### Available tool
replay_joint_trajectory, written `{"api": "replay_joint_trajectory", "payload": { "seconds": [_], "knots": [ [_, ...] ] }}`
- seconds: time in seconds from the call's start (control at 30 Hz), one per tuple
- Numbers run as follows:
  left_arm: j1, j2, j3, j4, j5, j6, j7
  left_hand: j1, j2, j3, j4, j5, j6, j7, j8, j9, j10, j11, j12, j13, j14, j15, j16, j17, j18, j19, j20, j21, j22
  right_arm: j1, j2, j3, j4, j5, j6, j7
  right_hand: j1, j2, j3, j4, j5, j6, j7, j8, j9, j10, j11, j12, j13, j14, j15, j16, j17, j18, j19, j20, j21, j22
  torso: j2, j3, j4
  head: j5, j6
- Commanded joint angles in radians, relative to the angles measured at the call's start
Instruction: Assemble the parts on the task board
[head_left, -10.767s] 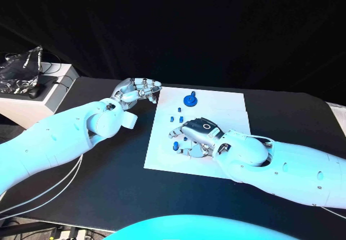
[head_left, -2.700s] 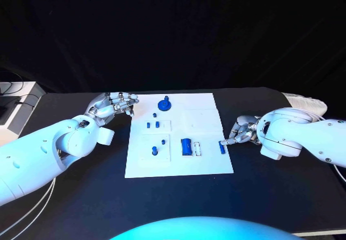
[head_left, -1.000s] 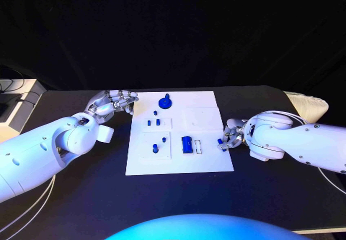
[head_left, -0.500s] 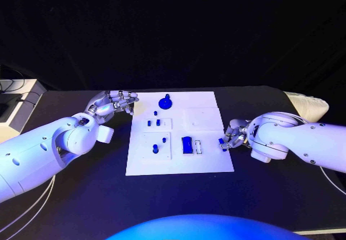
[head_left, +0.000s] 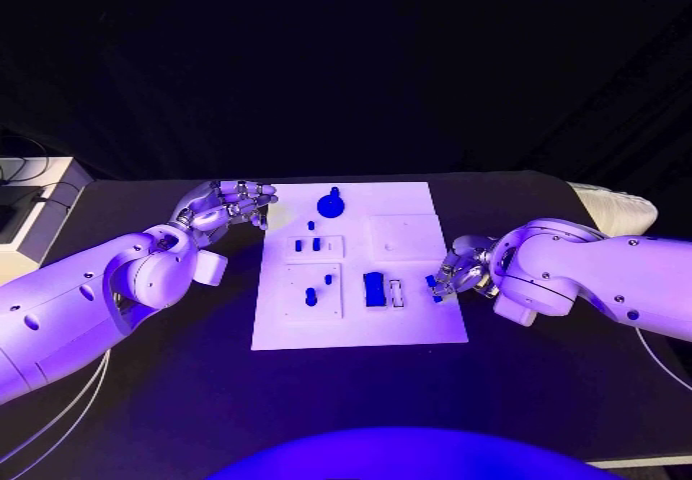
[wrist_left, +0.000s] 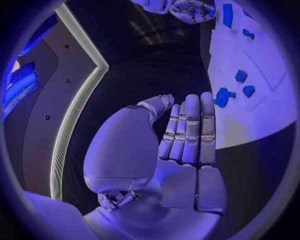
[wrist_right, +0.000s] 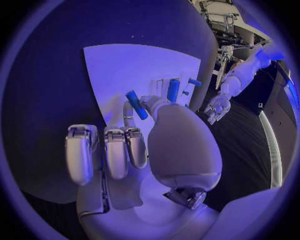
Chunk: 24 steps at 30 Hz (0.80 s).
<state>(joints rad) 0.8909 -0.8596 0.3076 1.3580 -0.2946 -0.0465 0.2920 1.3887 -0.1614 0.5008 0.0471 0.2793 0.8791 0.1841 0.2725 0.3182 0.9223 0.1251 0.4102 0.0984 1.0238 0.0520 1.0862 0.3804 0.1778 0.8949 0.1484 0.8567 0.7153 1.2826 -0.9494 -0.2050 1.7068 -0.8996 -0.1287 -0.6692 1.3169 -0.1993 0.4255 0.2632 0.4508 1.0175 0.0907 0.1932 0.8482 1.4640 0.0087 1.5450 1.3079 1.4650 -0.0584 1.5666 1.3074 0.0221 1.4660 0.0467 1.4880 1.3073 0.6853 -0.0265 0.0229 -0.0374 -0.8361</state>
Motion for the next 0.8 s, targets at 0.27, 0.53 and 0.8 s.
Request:
{"api": "replay_joint_trajectory", "payload": {
  "seconds": [0.27,0.53,0.8],
  "knots": [
    [0.0,0.004,0.001,0.005,0.004,0.024,0.004,-0.008,0.001,0.002,0.005,0.005,-0.003,0.004,-0.007,-0.002,0.001,0.007,-0.005,-0.001,0.0,0.005,-0.003,0.001,0.006,-0.001,0.002,-0.006,-0.001,-0.003,0.068,-0.001,-0.014,0.059,-0.025,0.013,-0.032,-0.002,0.141,-0.137,-0.029,0.005,-0.003,0.005,0.004,0.092,0.001,0.003,0.248,0.106,0.002,0.004,0.263,-0.007,0.087,0.001,0.001,0.243,0.0,0.0003,0.0011,-0.006,0.002],
    [0.0,0.002,0.001,0.001,0.004,0.025,0.005,-0.008,0.001,0.002,0.005,0.005,-0.003,0.004,-0.007,-0.002,0.001,0.007,-0.005,-0.001,0.0,0.005,-0.003,0.001,0.006,-0.001,0.002,-0.006,-0.001,-0.015,0.106,-0.002,-0.03,0.053,-0.031,0.014,-0.051,-0.005,0.141,-0.135,-0.042,0.003,-0.003,0.005,0.006,0.092,0.001,0.002,0.247,0.106,0.002,0.004,0.263,-0.007,0.086,0.001,-0.001,0.243,0.001,0.0008,0.0009,-0.005,0.0],
    [0.0,0.004,0.001,0.0,0.004,0.027,0.004,-0.008,0.001,0.002,0.005,0.005,-0.003,0.004,-0.007,-0.002,0.001,0.007,-0.005,-0.001,0.0,0.005,-0.003,0.001,0.006,-0.001,0.002,-0.006,-0.001,-0.019,0.124,-0.002,-0.037,0.066,-0.017,0.005,-0.077,-0.007,0.134,-0.128,-0.038,0.001,-0.003,0.004,0.006,0.091,0.001,0.0,0.246,0.106,0.002,0.004,0.263,-0.006,0.085,0.001,-0.006,0.242,0.001,0.001,0.0001,-0.002,-0.001]
  ]
}}
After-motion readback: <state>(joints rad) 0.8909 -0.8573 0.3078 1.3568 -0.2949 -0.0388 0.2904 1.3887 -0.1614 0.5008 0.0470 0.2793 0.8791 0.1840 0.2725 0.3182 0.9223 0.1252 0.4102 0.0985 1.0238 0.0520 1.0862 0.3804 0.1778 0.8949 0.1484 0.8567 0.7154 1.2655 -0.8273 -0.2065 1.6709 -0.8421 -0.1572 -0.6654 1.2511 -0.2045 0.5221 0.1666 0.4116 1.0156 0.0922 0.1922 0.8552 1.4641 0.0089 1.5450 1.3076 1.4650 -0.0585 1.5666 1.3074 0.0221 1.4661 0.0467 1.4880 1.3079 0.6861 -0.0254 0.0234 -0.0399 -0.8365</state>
